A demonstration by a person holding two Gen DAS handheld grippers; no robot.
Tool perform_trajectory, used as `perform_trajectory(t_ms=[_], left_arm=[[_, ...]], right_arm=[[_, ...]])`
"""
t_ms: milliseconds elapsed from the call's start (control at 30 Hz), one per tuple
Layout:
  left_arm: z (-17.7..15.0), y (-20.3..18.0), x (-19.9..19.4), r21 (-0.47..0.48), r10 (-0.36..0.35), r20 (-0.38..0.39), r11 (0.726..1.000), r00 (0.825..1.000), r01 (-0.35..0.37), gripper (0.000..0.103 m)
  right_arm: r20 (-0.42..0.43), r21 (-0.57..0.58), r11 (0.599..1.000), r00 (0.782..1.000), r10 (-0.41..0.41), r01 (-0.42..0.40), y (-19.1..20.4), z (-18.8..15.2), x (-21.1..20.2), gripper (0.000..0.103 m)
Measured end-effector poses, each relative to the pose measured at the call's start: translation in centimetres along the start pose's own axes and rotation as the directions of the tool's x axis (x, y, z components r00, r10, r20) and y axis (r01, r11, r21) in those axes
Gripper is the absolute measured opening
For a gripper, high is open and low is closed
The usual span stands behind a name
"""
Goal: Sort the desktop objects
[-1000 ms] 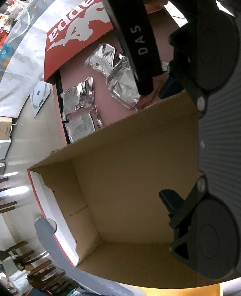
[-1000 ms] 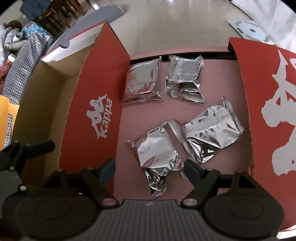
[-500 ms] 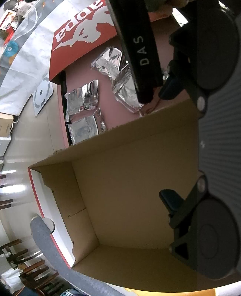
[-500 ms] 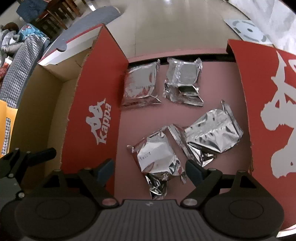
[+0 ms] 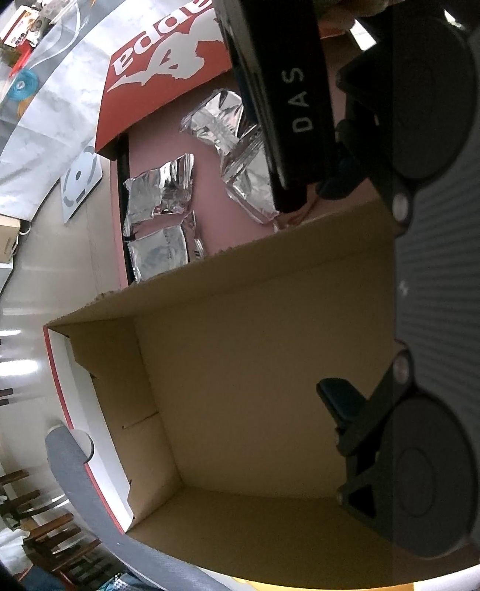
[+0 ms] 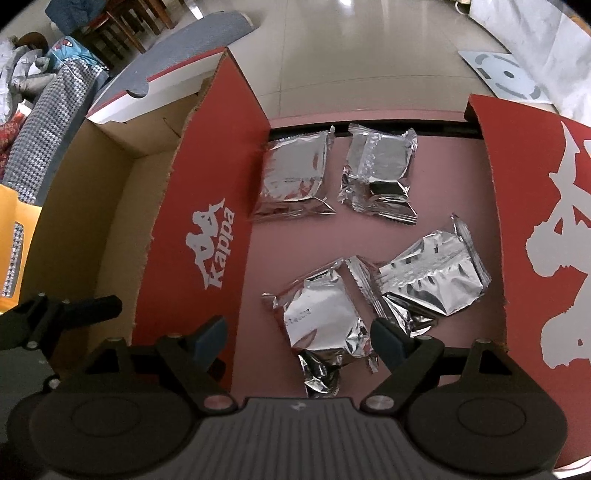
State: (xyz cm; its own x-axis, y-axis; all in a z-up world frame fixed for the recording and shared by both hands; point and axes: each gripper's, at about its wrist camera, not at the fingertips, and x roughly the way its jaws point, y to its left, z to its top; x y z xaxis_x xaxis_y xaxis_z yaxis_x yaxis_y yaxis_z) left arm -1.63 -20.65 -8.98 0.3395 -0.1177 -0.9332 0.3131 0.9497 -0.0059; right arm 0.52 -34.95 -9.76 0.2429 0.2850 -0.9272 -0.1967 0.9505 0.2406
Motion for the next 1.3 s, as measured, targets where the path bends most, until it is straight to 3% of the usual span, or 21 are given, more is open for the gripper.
perform_trajectory(t_ms=[1300], left_arm=[[-0.1,-0.49,-0.58,0.002,0.02,0.031,1.0,0.999,-0.02,0.103]], right_arm=[[0.019,-0.048,0.999,1.0,0.003,-0.002,0.78,-0.32,-0.51,0.085]])
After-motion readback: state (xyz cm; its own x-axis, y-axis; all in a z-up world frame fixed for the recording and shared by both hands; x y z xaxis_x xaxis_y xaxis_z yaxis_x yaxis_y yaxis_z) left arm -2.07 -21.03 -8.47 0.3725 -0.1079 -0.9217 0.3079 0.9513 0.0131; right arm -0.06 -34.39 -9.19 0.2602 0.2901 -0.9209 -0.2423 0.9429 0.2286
